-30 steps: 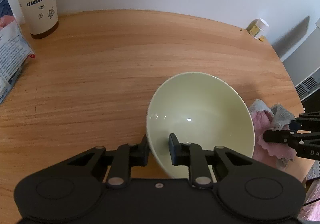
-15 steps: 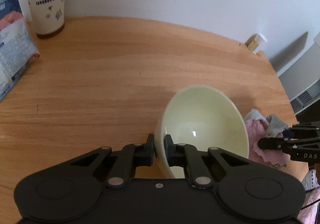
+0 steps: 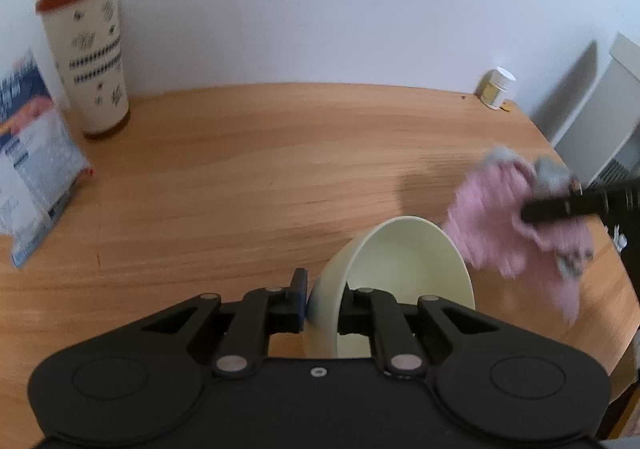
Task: Clean bowl
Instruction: 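Wipe the bowl with the cloth in the right tool while the left tool holds it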
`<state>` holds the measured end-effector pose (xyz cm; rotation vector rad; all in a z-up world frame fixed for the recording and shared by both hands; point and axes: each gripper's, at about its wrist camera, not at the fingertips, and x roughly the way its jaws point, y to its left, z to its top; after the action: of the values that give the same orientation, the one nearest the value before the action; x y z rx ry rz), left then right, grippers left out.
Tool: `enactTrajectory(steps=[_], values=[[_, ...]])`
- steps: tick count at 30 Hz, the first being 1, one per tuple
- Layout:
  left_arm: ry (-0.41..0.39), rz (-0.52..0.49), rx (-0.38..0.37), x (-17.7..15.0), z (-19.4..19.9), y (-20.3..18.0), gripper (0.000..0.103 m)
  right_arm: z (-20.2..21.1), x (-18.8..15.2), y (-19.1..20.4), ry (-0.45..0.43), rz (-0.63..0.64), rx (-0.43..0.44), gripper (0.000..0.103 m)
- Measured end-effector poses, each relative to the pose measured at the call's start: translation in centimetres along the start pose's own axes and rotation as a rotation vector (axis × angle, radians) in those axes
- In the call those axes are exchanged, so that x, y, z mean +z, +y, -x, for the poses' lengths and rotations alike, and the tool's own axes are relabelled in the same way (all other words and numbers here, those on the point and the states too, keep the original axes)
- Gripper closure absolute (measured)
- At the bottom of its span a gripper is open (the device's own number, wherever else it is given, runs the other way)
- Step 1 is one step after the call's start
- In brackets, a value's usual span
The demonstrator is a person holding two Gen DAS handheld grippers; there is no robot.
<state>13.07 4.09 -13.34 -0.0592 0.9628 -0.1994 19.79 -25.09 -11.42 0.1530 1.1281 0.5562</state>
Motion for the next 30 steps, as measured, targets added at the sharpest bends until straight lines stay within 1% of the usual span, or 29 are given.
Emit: enactTrajectory(steps=[2,5,8,10,13,16,19,21,26,30], values=[[-0.02,-0.029,0.001,-0.1,0.4,-0.8,0.092,0.3,0.6,0.0,-0.012,-0.023,0.026,0.079],[-0.04,-0.091,-0.004,-0.3,1.0,-2.2,0.092,0.6,2.1,0.3,-0.032,-0.094,0.113,0.079],[-0.06,-0.151,-0.003,-0.5,1.5,-3.4,0.091,0.4,3.3,1.2,-0.038,-0.118,0.179,0.079],[-0.078,-0.189,-0.012,-0.7,2.0,-4.4,0.091,0.1,4.4,2.5,-0.041,-0.11,0.219,0.079],[-0.095,-0.231,-0.017,-1.0,2.5,-5.2,0.091,-0.9,5.3,4.1,-0.002,-0.095,0.269,0.079],[-0.109,-0.255,-0.017,-1.2,3.0,-5.6,0.091,-1.9,5.8,5.2,0.069,-0.093,0.331,0.079],[-0.113,-0.253,-0.012,-1.3,3.1,-5.6,0.091,-2.7,6.0,6.3,0.122,-0.059,0.331,0.079],[-0.102,-0.267,-0.001,-1.4,3.0,-5.7,0.091,-2.9,5.9,6.3,0.147,-0.063,0.338,0.079],[-0.093,-0.267,0.004,-1.8,3.0,-5.9,0.09,-3.4,5.4,6.2,0.194,-0.059,0.318,0.079],[-0.082,-0.266,-0.002,-2.2,2.9,-6.0,0.089,-3.7,4.7,5.5,0.21,-0.086,0.305,0.079]])
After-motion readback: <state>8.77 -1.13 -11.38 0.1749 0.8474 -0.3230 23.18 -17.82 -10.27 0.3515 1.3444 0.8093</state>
